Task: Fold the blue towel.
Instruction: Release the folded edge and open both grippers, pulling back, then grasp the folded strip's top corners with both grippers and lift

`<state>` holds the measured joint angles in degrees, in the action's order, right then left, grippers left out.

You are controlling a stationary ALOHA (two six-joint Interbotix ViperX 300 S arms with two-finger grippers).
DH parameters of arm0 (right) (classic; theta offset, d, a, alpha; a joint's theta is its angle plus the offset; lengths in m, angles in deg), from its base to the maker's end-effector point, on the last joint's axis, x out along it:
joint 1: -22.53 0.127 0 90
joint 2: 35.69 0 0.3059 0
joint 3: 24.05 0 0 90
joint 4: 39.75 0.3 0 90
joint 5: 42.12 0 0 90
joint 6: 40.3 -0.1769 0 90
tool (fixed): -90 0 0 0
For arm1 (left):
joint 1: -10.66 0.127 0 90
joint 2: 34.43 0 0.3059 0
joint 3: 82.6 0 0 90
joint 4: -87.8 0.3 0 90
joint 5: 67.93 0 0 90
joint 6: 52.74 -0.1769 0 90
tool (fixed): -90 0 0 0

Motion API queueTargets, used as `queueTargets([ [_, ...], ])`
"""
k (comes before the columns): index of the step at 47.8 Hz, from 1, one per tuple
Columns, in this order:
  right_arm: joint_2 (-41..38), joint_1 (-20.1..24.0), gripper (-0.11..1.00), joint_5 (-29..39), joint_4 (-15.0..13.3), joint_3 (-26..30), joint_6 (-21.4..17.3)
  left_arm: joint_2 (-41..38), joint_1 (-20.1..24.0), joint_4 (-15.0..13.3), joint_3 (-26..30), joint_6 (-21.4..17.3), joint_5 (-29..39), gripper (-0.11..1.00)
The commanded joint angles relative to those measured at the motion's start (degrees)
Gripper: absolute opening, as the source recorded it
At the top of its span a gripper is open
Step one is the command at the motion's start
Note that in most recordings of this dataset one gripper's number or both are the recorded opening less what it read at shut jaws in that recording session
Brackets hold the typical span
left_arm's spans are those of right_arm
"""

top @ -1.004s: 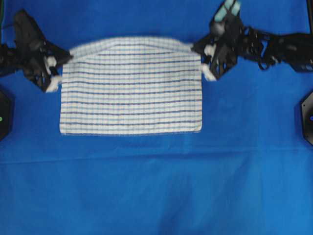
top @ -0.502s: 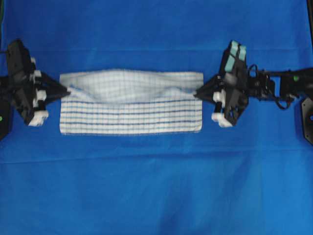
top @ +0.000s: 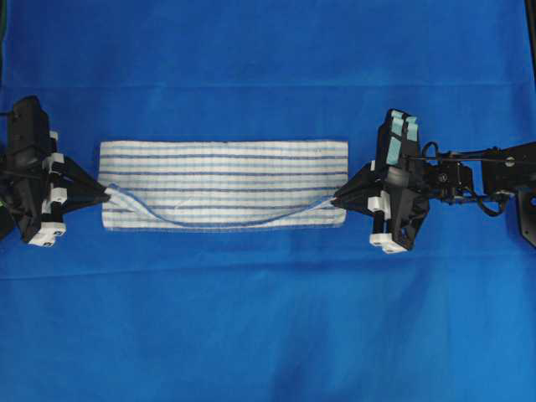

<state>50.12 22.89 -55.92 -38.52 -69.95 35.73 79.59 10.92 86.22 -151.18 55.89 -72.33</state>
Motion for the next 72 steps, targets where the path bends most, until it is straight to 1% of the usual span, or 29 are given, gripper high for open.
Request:
queueTargets([
  [1,1.1,0.5,0.05,0.5,0.1,0.4,-0.2,0.1,-0.3,-0.1,0.4,0.0,0.1,0.01],
  [10,0.4,0.6,0.05,2.7,0.1,1.1,-0.3,0.0,-0.3,-0.1,0.4,0.0,-0.2,0.01],
  [21,-0.7,0.8,0.05,3.6,0.2,2.5,-0.2,-0.1,-0.3,-0.1,0.4,0.0,-0.2,0.01],
  [25,-0.7,1.1,0.06,3.6,0.1,2.5,-0.3,0.3,-0.3,-0.1,0.4,0.0,-0.2,0.01],
  [27,-0.7,1.1,0.10,3.6,0.1,2.5,-0.3,0.5,-0.3,-0.1,0.4,0.1,-0.2,0.04],
  [29,-0.7,1.1,0.21,3.5,0.1,2.5,-0.3,0.9,-0.3,-0.1,0.6,0.2,0.2,0.11],
  [30,-0.7,1.1,0.30,3.6,0.1,2.5,-0.3,1.1,-0.3,-0.1,0.6,0.2,0.2,0.15],
  [34,-0.2,1.1,0.54,3.6,0.1,2.8,-0.1,2.4,-0.3,-0.1,0.9,0.1,0.5,0.39],
  [36,0.3,1.1,0.63,3.7,-0.1,2.8,0.2,3.3,-0.3,-0.1,0.9,-0.4,0.7,0.52],
  [38,0.8,1.1,0.66,3.8,-0.2,2.9,0.5,4.3,-0.3,-0.1,0.9,-0.5,1.1,0.64],
  [41,1.9,0.3,0.63,3.8,-0.4,2.8,0.7,6.0,0.1,0.0,0.9,-0.6,1.6,0.81],
  [42,2.3,-0.1,0.61,3.8,-0.4,2.8,0.7,6.6,0.4,0.0,0.9,-0.6,1.8,0.84],
  [44,2.7,-1.1,0.61,3.8,-0.5,2.6,0.7,7.9,1.1,0.1,0.9,-0.7,2.2,0.83],
  [47,3.2,-3.1,0.61,3.7,-0.7,2.6,0.7,9.5,2.6,0.1,0.8,-0.8,2.9,0.77],
  [50,3.1,-5.2,0.61,3.7,-0.8,2.7,0.9,11.1,5.4,0.2,0.7,-0.9,3.9,0.75],
  [54,2.9,-7.9,0.62,3.7,-1.3,3.1,1.1,12.3,8.4,0.2,0.7,-1.4,4.8,0.75],
  [56,2.9,-8.9,0.62,3.8,-1.6,3.3,1.1,12.7,9.9,0.2,0.7,-2.5,5.3,0.75],
  [64,2.3,-11.2,0.62,3.8,-2.3,3.5,1.1,11.1,12.8,0.3,0.7,-6.8,4.9,0.75],
  [72,-0.4,-13.1,0.62,3.8,-2.5,4.2,1.1,6.8,16.4,0.2,0.8,-8.1,2.3,0.75],
])
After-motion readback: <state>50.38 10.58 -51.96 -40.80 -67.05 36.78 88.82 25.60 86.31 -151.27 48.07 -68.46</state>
